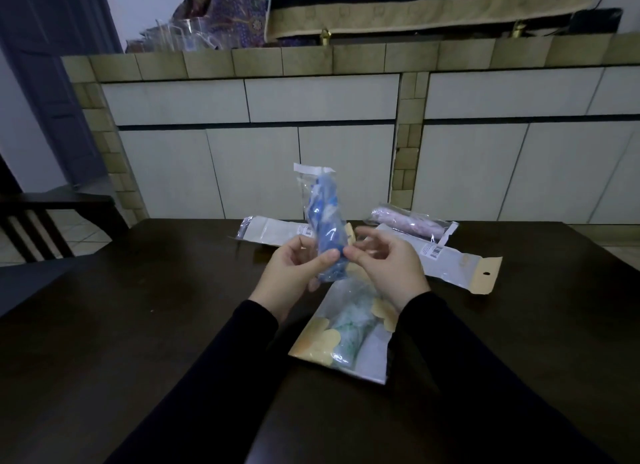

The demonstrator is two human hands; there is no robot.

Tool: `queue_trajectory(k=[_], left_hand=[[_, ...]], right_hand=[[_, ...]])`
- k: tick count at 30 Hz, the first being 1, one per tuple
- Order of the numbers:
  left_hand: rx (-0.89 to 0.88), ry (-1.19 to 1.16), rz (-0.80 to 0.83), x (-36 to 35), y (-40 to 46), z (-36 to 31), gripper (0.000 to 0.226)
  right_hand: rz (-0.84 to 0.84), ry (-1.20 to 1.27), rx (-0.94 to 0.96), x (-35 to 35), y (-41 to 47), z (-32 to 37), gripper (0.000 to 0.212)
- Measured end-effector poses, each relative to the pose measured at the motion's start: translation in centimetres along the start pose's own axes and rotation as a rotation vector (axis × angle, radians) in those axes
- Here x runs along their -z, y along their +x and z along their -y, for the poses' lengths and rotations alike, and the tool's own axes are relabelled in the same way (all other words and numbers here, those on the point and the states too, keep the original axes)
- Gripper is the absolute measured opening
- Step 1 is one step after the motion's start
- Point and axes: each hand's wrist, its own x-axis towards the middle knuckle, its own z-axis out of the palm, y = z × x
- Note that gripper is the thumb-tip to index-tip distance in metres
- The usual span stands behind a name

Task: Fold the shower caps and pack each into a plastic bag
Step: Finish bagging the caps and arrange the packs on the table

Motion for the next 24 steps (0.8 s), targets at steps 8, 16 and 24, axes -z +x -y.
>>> queue_trajectory(k=[8, 16, 24], left_hand=[[-0.055, 0.008, 0.125, -0.2, -0.3, 1.1, 0.057], [-0.032, 0.244, -0.071, 0.0, -0.3, -0.3, 0.018], [0.092, 0.337, -0.118, 1.3, -2.2, -2.3, 0.024]], right_hand=[[0.019, -0.12, 0.178, -1.7, -1.2, 0.3, 0.034], [0.1, -0.101, 0.057, -0.6, -0.5, 0.0, 0.025], [0.16, -0.663, 0.031, 0.7, -1.5, 1.2, 0.052]])
